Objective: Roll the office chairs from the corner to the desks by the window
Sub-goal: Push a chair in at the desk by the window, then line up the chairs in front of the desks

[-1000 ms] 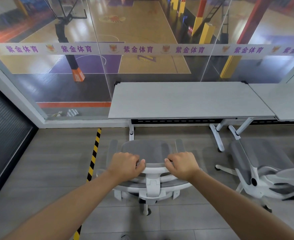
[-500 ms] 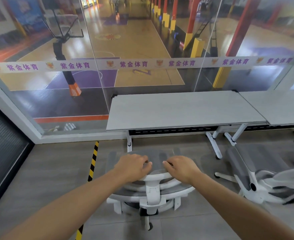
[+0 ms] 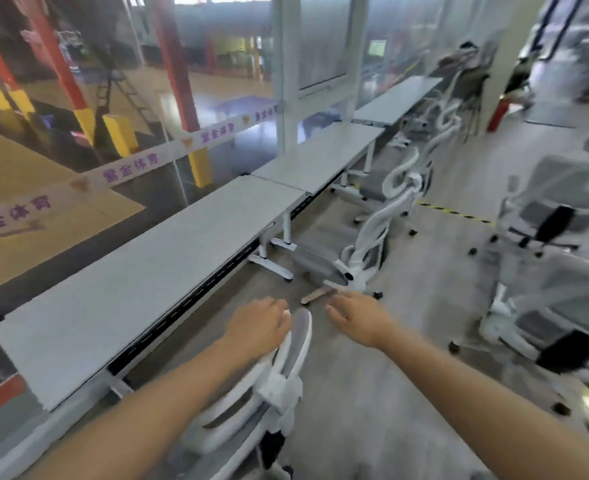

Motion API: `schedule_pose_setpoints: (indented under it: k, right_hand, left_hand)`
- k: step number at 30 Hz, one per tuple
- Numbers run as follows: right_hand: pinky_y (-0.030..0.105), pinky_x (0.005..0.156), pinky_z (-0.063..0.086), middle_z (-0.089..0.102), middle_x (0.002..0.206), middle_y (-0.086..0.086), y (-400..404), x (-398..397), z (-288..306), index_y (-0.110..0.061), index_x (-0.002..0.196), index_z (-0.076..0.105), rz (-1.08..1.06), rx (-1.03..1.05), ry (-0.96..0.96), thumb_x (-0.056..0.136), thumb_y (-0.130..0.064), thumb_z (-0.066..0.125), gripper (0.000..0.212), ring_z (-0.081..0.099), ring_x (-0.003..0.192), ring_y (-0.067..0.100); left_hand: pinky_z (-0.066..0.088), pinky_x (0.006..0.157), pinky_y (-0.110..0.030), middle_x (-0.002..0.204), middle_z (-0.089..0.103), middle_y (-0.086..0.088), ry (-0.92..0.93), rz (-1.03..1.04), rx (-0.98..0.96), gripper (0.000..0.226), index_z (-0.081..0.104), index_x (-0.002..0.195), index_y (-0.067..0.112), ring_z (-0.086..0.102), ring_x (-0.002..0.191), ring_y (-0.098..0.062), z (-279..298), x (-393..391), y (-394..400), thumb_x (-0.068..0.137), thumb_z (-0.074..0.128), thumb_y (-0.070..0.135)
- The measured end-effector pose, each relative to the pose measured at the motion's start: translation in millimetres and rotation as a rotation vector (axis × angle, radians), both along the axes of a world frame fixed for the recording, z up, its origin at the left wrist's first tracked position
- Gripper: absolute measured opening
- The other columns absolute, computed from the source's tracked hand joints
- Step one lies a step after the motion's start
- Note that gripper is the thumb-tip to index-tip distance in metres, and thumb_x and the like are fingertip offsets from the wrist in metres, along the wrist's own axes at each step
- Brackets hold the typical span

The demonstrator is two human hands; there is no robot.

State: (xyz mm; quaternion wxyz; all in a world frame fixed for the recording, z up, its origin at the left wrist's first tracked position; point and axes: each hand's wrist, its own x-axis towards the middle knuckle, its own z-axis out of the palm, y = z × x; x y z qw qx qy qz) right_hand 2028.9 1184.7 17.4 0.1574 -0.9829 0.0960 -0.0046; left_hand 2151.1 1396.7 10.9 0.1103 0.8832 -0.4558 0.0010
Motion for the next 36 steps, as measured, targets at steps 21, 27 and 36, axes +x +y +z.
schedule_pose_setpoints:
  k: [21, 27, 36]
  right_hand:
    - [0.042, 0.077, 0.05, 0.063, 0.099, 0.006, 83.4, -637.8, 21.6, -0.018, 0.097, 0.062, -1.097, -0.158, 0.108, 0.099, -0.043, 0.033, 0.039, 0.059, 0.091, 0.032]
    - [0.041, 0.076, 0.048, 0.063, 0.097, 0.003, 127.9, -778.9, 0.0, -0.018, 0.097, 0.062, -1.147, -0.151, 0.112, 0.101, -0.038, 0.034, 0.035, 0.059, 0.088, 0.028]
    - [0.039, 0.087, 0.046, 0.064, 0.112, 0.002, 108.3, -846.1, -38.0, -0.019, 0.11, 0.065, -1.025, -0.161, -0.034, 0.1, -0.038, 0.039, 0.034, 0.058, 0.102, 0.024]
  left_hand:
    - [0.046, 0.083, -0.037, 0.116, 0.064, 0.0, -0.059, -0.965, 0.045, 0.038, 0.056, 0.121, 0.025, 0.06, 0.105, -0.025, 13.4, -507.0, -127.3, 0.099, 0.031, 0.045]
    - [0.048, 0.084, -0.038, 0.115, 0.066, 0.003, -0.017, -1.024, 0.021, 0.044, 0.058, 0.123, 0.027, 0.061, 0.1, -0.021, -8.8, -657.0, -83.5, 0.098, 0.028, 0.047]
    - [0.039, 0.082, -0.037, 0.104, 0.061, 0.004, -0.027, -0.922, 0.063, 0.038, 0.055, 0.112, 0.029, 0.056, 0.099, -0.022, -32.0, -738.4, -83.1, 0.101, 0.025, 0.048]
